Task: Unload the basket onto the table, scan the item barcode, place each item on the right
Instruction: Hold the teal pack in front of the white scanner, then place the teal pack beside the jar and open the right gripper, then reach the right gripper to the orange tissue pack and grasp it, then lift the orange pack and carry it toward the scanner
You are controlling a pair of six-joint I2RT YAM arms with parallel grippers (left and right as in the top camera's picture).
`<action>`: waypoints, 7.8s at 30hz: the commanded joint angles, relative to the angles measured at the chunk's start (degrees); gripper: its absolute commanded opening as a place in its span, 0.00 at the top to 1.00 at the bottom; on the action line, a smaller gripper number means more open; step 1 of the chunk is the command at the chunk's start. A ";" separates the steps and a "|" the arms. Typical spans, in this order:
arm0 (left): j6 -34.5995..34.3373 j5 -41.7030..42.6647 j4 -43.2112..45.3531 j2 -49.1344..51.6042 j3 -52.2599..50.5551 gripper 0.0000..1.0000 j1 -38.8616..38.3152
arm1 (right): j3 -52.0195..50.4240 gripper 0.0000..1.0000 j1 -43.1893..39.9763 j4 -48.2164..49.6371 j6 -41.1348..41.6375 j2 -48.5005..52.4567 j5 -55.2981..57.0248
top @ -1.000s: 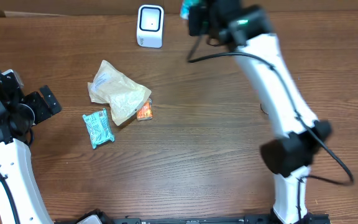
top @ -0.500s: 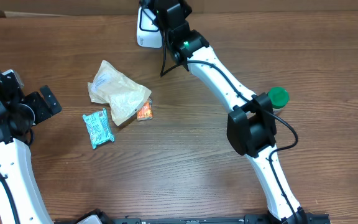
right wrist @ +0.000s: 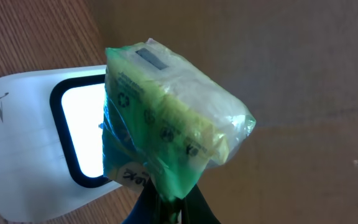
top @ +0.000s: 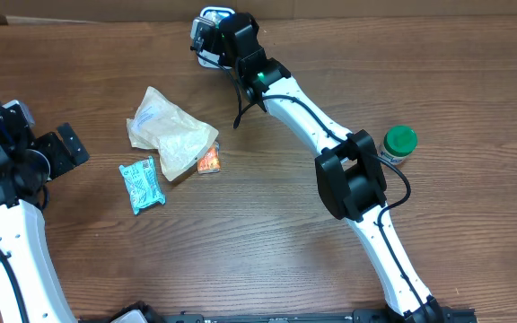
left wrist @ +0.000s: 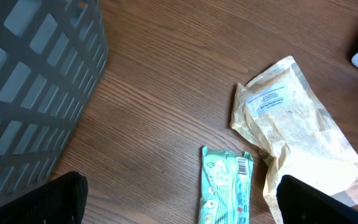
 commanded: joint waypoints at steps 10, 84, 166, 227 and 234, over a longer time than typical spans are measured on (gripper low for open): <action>1.51 0.46 0.20 -0.09 0.68 0.01 0.17 | 0.20 0.96 1.33 -4.22 8.20 -5.62 14.80; 1.51 0.46 0.20 -0.09 0.68 0.01 0.17 | -27.74 0.34 4.92 -42.88 78.31 -25.00 -38.12; 1.51 0.46 0.20 -0.09 0.68 0.00 0.17 | -24.50 0.88 -6.23 -44.94 79.47 -16.48 -20.70; 1.51 0.46 0.17 -0.09 0.68 0.00 0.17 | -30.71 0.96 -21.09 -65.07 53.92 -43.78 -94.07; 1.51 0.46 0.17 -0.07 0.68 0.00 0.17 | -30.69 0.96 -20.79 -64.48 54.01 -43.78 -90.88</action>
